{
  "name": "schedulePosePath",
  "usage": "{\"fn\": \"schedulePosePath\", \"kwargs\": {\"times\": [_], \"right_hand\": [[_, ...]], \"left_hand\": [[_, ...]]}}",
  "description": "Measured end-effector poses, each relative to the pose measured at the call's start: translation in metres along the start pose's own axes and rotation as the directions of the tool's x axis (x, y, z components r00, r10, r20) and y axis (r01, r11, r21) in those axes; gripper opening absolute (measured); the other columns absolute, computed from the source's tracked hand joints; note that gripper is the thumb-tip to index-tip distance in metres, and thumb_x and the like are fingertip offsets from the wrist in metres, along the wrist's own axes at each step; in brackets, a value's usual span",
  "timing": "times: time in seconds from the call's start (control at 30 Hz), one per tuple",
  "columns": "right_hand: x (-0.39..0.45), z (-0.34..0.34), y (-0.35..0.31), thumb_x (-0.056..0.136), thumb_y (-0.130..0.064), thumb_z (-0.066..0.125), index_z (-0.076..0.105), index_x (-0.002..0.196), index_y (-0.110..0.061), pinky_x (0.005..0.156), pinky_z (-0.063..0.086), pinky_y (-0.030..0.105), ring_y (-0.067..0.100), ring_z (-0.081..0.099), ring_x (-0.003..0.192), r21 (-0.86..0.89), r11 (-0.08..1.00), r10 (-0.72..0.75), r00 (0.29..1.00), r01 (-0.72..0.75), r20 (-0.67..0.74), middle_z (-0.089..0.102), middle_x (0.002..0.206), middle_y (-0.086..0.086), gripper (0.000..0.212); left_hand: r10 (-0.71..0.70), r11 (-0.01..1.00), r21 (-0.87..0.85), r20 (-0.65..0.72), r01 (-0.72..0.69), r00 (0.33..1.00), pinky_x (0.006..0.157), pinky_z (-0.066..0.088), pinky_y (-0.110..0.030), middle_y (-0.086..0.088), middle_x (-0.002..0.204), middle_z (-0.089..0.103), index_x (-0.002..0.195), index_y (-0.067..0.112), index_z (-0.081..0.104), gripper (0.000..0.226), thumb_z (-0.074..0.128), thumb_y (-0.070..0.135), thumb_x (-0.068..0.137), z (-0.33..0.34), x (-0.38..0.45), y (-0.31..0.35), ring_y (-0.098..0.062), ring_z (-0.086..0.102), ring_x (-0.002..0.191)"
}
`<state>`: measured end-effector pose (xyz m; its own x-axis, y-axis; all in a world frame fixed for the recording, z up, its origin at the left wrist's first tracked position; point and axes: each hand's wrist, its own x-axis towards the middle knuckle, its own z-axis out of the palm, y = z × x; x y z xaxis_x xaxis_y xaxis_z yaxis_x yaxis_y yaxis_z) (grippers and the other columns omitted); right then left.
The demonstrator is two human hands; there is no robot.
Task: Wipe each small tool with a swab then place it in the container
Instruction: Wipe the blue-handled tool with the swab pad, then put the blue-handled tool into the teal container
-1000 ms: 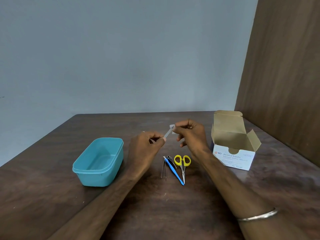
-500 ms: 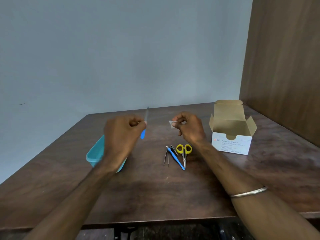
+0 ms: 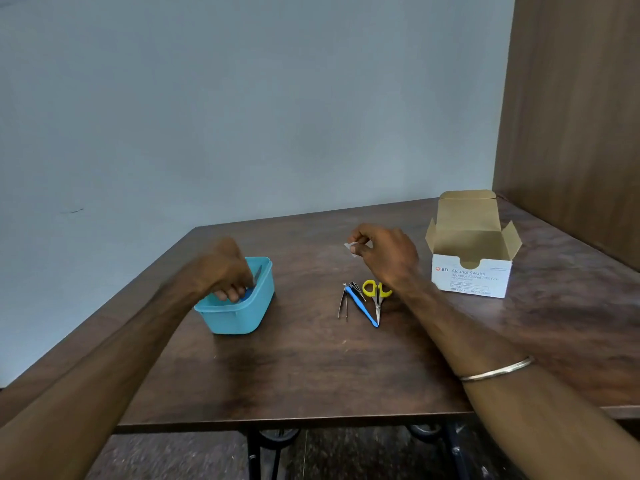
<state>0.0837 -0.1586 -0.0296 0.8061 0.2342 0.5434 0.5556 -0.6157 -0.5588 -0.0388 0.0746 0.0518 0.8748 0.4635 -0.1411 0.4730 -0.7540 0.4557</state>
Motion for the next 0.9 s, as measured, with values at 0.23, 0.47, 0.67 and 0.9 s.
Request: {"fn": "schedulePosePath", "kwargs": {"times": [0.23, 0.47, 0.67, 0.9], "right_hand": [[0.001, 0.001, 0.002, 0.089, -0.028, 0.069, 0.073, 0.097, -0.031, 0.069, 0.041, 0.027, 0.015, 0.066, 0.092, -0.031, 0.999, -0.007, 1.000, 0.007, -0.007, 0.075, 0.095, -0.012, 0.009], [0.000, 0.000, 0.005, 0.089, -0.030, 0.071, 0.074, 0.096, -0.029, 0.069, 0.042, 0.027, 0.015, 0.065, 0.092, -0.008, 1.000, -0.005, 1.000, 0.004, -0.020, 0.076, 0.096, -0.010, 0.008], [0.002, -0.002, 0.007, 0.089, -0.031, 0.072, 0.073, 0.095, -0.030, 0.067, 0.041, 0.026, 0.010, 0.064, 0.087, 0.025, 1.000, 0.015, 0.999, -0.014, -0.047, 0.074, 0.090, -0.013, 0.007], [0.002, 0.000, 0.007, 0.088, -0.028, 0.073, 0.074, 0.097, -0.029, 0.068, 0.042, 0.026, 0.011, 0.063, 0.089, 0.033, 0.999, 0.017, 0.999, -0.015, -0.048, 0.075, 0.095, -0.011, 0.009]], "left_hand": [[0.008, 0.986, 0.166, -0.044, -0.001, 0.999, 0.050, 0.049, -0.027, -0.014, 0.064, 0.065, 0.087, -0.004, 0.065, 0.014, 0.058, 0.008, 0.085, 0.017, 0.018, -0.007, -0.022, 0.059, 0.051], [0.035, 0.972, 0.232, -0.037, -0.026, 0.999, 0.059, 0.046, -0.030, -0.008, 0.074, 0.064, 0.085, 0.004, 0.064, 0.013, 0.059, 0.014, 0.090, 0.022, 0.025, -0.008, -0.021, 0.060, 0.070], [0.057, 0.975, 0.215, -0.032, -0.049, 0.998, 0.070, 0.060, -0.039, -0.014, 0.082, 0.073, 0.101, 0.004, 0.068, 0.015, 0.061, 0.009, 0.089, 0.011, 0.021, -0.010, -0.024, 0.068, 0.064], [0.480, 0.866, 0.362, -0.401, -0.346, 0.780, 0.087, 0.048, -0.036, -0.003, 0.109, 0.070, 0.120, 0.025, 0.062, 0.037, 0.065, 0.040, 0.087, 0.025, -0.026, 0.022, -0.026, 0.062, 0.106]]}}
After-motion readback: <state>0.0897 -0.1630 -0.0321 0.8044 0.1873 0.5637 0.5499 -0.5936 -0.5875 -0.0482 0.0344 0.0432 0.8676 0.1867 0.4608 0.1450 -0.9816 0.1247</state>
